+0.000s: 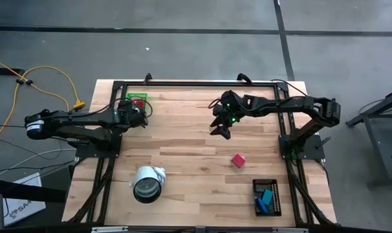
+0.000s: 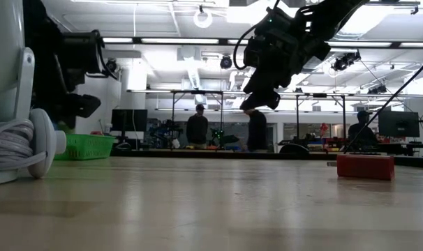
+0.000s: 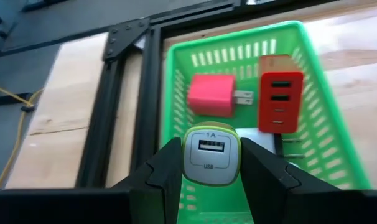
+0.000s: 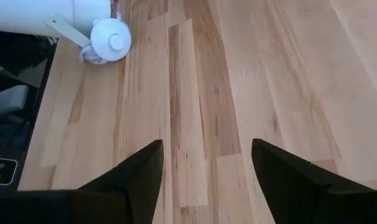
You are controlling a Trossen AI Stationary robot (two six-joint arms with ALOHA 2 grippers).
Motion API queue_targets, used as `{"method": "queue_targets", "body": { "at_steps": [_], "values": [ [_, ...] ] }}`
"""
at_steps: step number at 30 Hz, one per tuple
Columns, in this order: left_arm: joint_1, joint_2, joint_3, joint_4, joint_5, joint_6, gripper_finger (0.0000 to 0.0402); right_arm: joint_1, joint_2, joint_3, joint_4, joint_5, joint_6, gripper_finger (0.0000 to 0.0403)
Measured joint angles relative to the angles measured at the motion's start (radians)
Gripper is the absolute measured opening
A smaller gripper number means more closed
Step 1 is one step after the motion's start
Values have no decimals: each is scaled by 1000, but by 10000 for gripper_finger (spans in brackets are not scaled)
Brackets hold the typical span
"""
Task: Pick & Place Office items
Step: Put the green charger adapter into the green bin
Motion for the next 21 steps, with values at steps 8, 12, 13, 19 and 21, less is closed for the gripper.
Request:
{"method": "queue_targets", "body": {
  "at_steps": [8,12,13,19,21],
  "values": [
    [6,3,0,35,24,51,132,0,0,0,-8,0,4,231],
    [26,3,0,33,30,51,134,0,0,0,-11,0,5,231],
    [31,3,0,33,37,51,134,0,0,0,-13,0,5,231],
    [55,3,-17,47,107,46,135,0,0,0,-24,0,6,231],
    [48,3,-23,56,111,46,135,0,0,0,-24,-1,6,231]
  ]
}}
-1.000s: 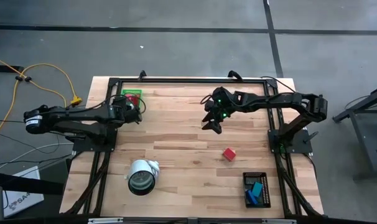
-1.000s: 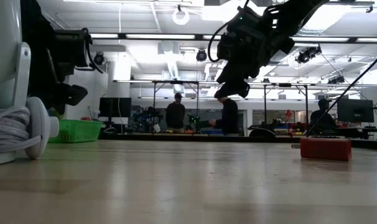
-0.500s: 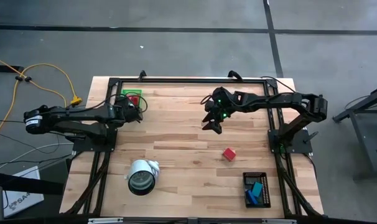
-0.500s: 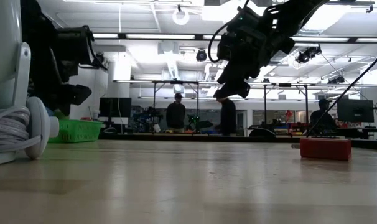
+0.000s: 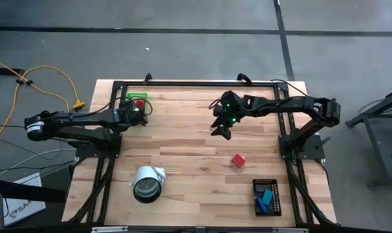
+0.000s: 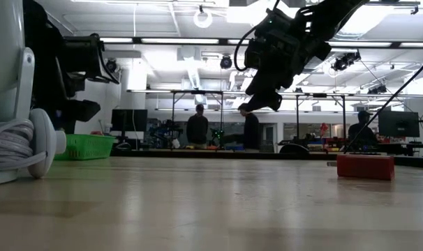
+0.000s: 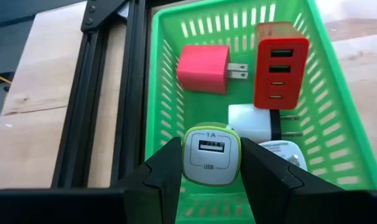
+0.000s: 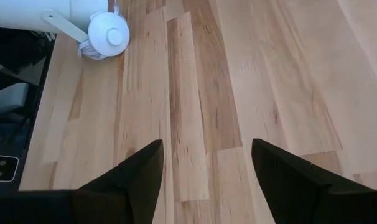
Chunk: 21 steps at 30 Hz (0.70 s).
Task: Pick & Place Office items
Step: Put the green charger adapter into the green bin
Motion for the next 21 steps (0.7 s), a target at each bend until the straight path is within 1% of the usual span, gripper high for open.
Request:
{"method": "queue_targets", "body": {
  "at_steps": [3,7,10,14,21],
  "values": [
    [-4,0,-2,8,1,-7,136,0,0,0,0,0,0,231],
    [-3,0,-2,7,40,-12,136,0,0,0,-2,-1,0,231],
    [-1,0,-2,7,41,0,136,0,0,0,-2,-1,0,231],
    [15,0,-2,3,50,1,136,1,0,0,-4,-3,0,231],
    [58,0,-2,6,113,38,137,29,0,0,-5,1,1,231]
  ]
}}
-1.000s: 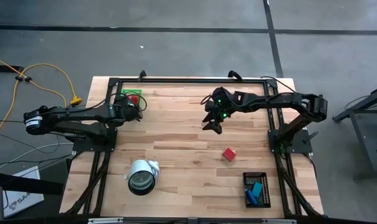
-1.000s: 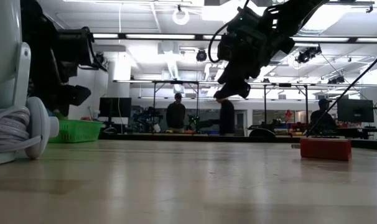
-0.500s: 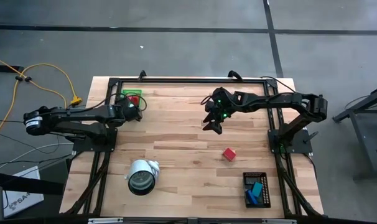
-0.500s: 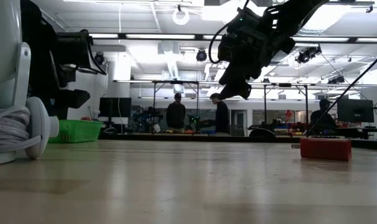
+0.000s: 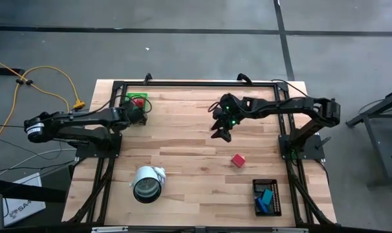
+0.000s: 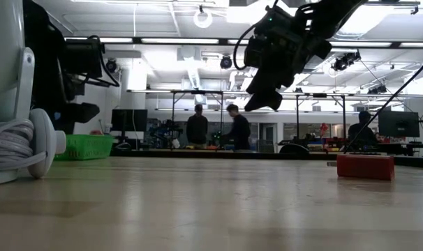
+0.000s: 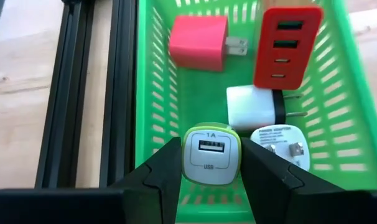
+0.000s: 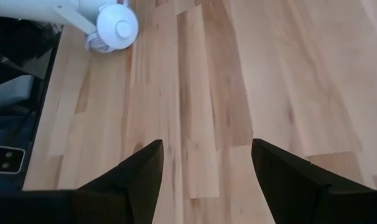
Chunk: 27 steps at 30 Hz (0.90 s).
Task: Pick & Place Office items
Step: Put the green charger adapter into the green bin, then put the red charger adapter into the bin
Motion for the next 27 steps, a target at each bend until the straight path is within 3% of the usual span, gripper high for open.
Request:
{"method": "queue_targets", "body": {
  "at_steps": [6,11,15,27],
  "values": [
    [17,0,0,-3,31,19,138,23,0,0,0,1,-5,231],
    [19,0,0,-3,30,42,169,24,0,0,0,2,-5,231],
    [19,0,0,2,-2,42,188,24,0,0,0,3,-6,231],
    [19,0,0,94,-69,137,192,24,0,0,-2,3,-5,231]
  ]
}}
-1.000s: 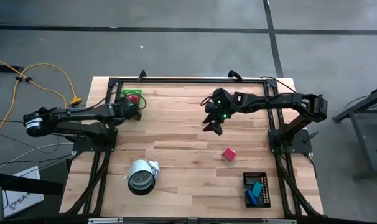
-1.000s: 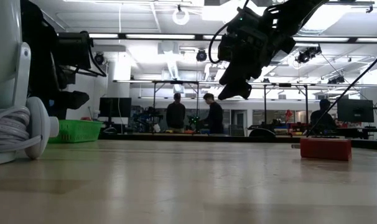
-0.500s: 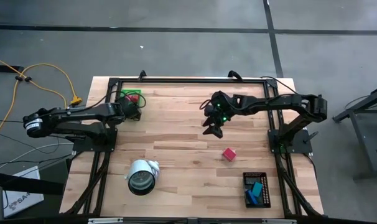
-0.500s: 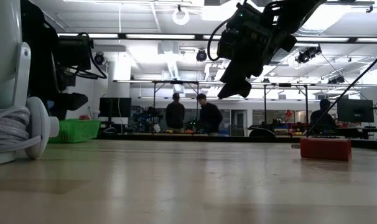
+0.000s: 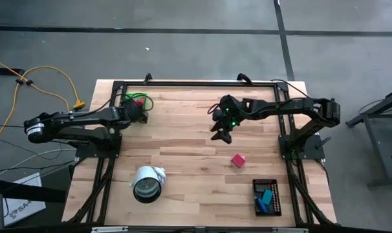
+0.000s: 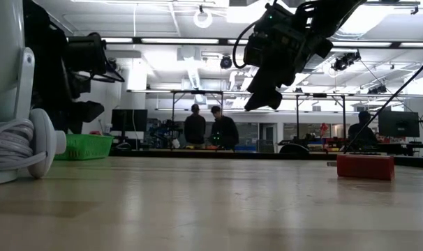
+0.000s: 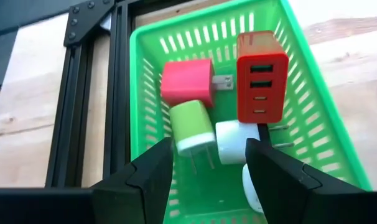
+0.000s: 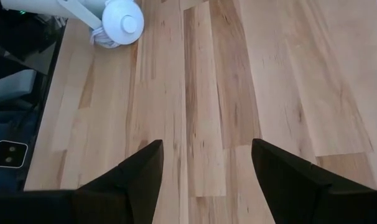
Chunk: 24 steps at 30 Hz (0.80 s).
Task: Pick & Place Office items
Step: Put the red charger adapter into the bin
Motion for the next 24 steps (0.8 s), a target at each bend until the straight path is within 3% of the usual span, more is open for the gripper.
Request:
{"method": "queue_targets", "body": {
  "at_steps": [17,24],
  "values": [
    [0,0,0,6,-26,30,193,0,0,0,-14,0,0,231],
    [-15,-4,36,85,-25,212,193,0,0,0,-13,0,-2,231]
  ]
}}
